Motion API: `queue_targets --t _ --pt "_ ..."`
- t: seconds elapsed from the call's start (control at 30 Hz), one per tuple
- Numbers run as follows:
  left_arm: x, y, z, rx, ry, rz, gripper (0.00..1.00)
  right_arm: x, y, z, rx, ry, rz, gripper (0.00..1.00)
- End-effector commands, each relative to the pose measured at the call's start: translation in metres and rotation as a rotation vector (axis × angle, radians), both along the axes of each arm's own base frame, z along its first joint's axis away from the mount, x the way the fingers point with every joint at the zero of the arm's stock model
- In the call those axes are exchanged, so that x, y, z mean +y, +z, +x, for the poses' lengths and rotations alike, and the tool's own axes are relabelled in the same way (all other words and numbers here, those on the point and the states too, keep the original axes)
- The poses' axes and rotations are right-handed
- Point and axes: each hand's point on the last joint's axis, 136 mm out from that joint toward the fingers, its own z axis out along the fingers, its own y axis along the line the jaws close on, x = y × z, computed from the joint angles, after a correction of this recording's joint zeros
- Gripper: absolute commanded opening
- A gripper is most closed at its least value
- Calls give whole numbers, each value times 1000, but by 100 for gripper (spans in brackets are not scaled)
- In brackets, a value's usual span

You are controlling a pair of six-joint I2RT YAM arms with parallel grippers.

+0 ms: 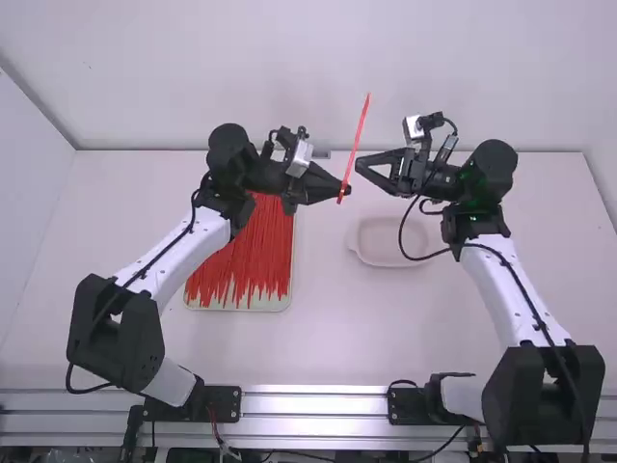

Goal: Fasten the cable tie

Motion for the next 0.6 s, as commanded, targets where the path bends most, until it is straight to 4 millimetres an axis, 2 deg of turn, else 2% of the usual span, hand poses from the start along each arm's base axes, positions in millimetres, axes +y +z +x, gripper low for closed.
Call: queue_targets --t 0.0,0.13,0.17,0.27,0.3,0.57 --pt "0 1 4 21 14 3 2 9 14 -9 -80 24 -1 40" --pt "-1 -2 10 40 49 8 2 18 14 -14 -79 50 0 39" --pt "-1 -3 12 44 59 8 2 21 14 -15 -79 53 2 36" --pt "-2 -3 12 46 58 9 2 26 15 -16 -76 55 6 3" --pt "-1 -3 12 49 63 9 2 27 15 -17 -76 59 6 0" --pt "-2 -8 14 79 73 22 2 23 14 -15 -95 48 1 0"
